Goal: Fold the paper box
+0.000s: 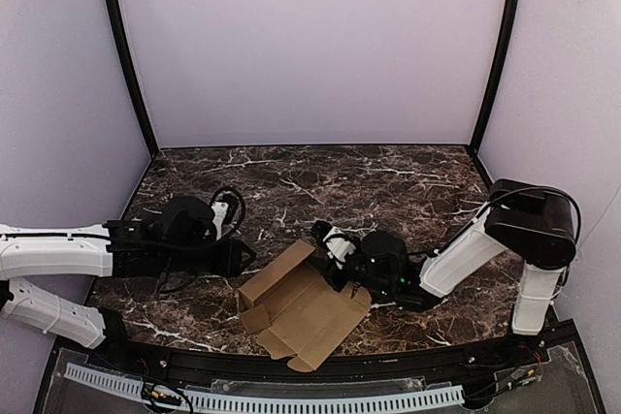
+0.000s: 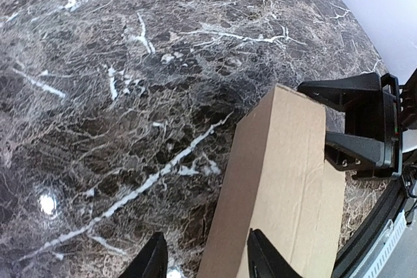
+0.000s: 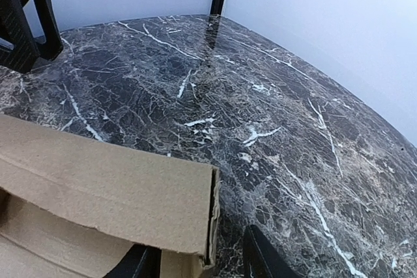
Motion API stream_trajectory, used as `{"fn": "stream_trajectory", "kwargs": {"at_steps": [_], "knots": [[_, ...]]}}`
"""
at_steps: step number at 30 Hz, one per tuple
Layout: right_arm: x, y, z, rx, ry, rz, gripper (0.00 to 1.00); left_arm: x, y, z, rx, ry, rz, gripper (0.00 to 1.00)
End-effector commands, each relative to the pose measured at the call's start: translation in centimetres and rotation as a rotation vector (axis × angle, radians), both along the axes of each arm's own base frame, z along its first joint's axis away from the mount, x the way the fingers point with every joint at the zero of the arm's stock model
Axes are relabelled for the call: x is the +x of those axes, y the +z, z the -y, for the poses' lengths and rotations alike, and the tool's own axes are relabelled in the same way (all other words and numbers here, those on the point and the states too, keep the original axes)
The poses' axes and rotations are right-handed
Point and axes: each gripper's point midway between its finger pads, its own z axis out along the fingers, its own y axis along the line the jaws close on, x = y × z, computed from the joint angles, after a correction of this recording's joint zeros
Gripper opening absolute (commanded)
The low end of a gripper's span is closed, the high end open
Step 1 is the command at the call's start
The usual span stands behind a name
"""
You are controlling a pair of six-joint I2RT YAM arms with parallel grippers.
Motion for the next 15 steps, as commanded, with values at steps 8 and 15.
{"fn": "stream_trajectory", "kwargs": {"at_steps": [8,15], "knots": [[-3.4,-0.5,2.4,-0.177,0.116,-0.068,0.46,-4.6,-5.1,-4.8,0.033,0.068,-0.195,0.43],[-2.3,1.7,2.9,-0.197,0.105,-0.117,0.45,-7.4,-7.7,-5.1,0.033,0.040,-0.318,0.42]]}}
